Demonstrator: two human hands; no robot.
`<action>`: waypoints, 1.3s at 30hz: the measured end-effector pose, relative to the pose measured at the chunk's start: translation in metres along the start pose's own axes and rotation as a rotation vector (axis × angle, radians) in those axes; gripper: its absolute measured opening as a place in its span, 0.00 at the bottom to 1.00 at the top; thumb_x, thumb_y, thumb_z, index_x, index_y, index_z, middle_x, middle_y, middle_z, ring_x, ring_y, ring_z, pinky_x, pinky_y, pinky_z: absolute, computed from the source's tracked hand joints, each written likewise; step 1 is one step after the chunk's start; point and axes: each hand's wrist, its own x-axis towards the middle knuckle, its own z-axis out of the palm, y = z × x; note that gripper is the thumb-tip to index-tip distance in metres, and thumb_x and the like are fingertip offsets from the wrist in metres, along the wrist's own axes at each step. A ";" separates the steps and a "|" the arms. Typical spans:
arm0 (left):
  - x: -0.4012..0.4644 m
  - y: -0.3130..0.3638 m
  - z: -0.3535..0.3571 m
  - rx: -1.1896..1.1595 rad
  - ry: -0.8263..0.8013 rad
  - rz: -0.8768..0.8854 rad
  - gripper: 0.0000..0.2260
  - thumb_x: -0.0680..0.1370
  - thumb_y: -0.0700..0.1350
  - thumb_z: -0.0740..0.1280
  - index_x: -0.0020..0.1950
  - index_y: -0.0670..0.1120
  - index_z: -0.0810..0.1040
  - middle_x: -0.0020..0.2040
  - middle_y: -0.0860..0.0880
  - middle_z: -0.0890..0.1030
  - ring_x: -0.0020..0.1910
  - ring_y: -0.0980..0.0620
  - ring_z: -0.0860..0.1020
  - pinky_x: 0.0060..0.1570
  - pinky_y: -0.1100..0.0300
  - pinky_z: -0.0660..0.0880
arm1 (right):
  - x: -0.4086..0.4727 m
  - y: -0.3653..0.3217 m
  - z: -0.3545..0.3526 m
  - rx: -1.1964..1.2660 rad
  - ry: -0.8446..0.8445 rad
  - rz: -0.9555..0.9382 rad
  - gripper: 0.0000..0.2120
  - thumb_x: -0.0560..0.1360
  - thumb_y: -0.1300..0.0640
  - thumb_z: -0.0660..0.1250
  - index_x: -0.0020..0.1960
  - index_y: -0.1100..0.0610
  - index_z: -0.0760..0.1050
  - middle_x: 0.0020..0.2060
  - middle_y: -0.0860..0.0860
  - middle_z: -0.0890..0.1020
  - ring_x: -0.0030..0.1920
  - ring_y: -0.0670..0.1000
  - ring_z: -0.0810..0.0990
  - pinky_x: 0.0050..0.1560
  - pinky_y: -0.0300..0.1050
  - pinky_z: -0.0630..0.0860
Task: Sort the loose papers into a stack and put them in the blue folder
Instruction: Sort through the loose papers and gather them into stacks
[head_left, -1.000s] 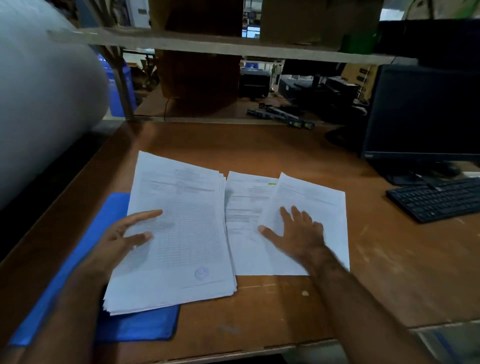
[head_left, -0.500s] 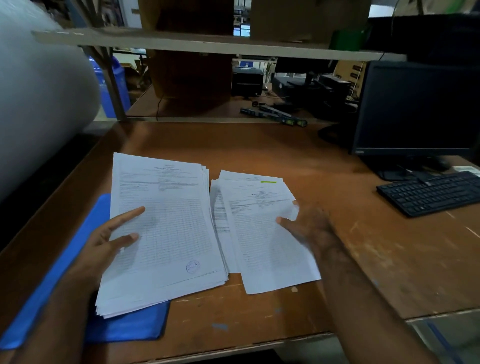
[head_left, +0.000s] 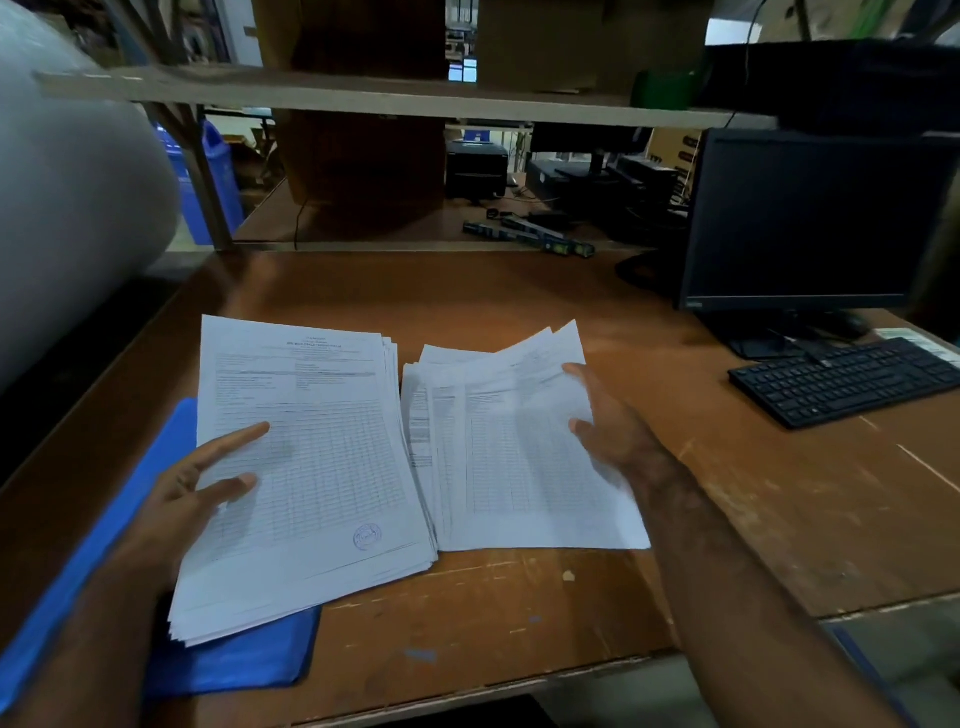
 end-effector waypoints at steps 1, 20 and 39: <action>0.000 0.000 0.001 -0.010 0.000 0.000 0.22 0.79 0.32 0.67 0.66 0.54 0.81 0.69 0.53 0.76 0.59 0.52 0.77 0.50 0.58 0.73 | -0.001 -0.001 -0.001 -0.043 0.037 -0.018 0.32 0.77 0.64 0.71 0.76 0.44 0.65 0.70 0.47 0.73 0.66 0.51 0.74 0.61 0.41 0.76; -0.004 0.004 0.003 -0.117 0.010 -0.003 0.23 0.77 0.30 0.67 0.63 0.55 0.82 0.64 0.58 0.80 0.60 0.52 0.79 0.50 0.56 0.76 | 0.004 -0.080 -0.038 1.093 -0.009 -0.239 0.15 0.82 0.61 0.66 0.67 0.54 0.79 0.66 0.51 0.81 0.65 0.55 0.81 0.60 0.54 0.81; 0.001 0.030 0.013 -0.177 -0.069 0.048 0.34 0.70 0.76 0.65 0.75 0.68 0.66 0.73 0.67 0.71 0.71 0.62 0.72 0.60 0.66 0.72 | -0.007 -0.115 0.115 0.399 -0.437 -0.341 0.37 0.71 0.56 0.80 0.75 0.41 0.69 0.69 0.30 0.71 0.66 0.28 0.68 0.72 0.40 0.67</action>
